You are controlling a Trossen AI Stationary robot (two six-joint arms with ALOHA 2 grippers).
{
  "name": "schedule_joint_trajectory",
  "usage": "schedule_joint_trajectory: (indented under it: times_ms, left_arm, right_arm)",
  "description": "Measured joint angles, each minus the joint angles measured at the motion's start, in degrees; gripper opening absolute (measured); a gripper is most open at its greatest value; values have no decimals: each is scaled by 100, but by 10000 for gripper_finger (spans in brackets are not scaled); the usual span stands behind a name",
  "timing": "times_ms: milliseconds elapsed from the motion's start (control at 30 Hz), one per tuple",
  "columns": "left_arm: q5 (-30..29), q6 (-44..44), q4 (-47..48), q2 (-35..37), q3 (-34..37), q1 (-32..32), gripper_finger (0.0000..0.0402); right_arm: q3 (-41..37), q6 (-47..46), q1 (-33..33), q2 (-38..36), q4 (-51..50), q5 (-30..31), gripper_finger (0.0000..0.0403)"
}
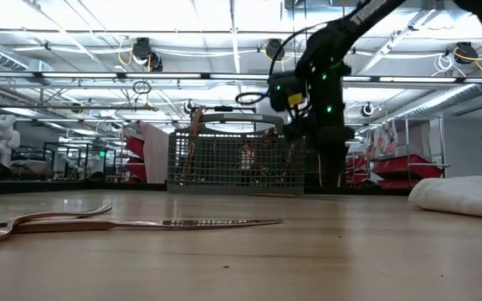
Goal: Sort silverware
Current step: Put the top bronze knife into the gray silverware rack
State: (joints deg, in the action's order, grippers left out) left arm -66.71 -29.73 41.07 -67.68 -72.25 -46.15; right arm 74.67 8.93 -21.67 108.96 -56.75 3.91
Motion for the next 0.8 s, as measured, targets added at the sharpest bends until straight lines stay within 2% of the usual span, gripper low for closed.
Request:
schedule_joint_trajectory:
  times_ms: [167, 300, 433, 633, 800]
  left_arm:
    - [28, 1, 27, 0, 2, 0, 102]
    - [49, -1, 27, -5, 70, 0, 102]
    - [67, -7, 25, -4, 148, 0, 102]
    - [137, -5, 28, -22, 157, 0, 102]
    - [204, -5, 40, -22, 157, 0, 102]
  right_arm:
    - [3, -288, 414, -446, -22, -94, 1]
    - [7, -408, 320, -559, 446, -404, 26]
    - [15, -984, 141, -450, 627, -406, 89]
    - [15, -1089, -59, -101, 604, -338, 203]
    - [15, -1229, -125, 256, 582, -275, 266]
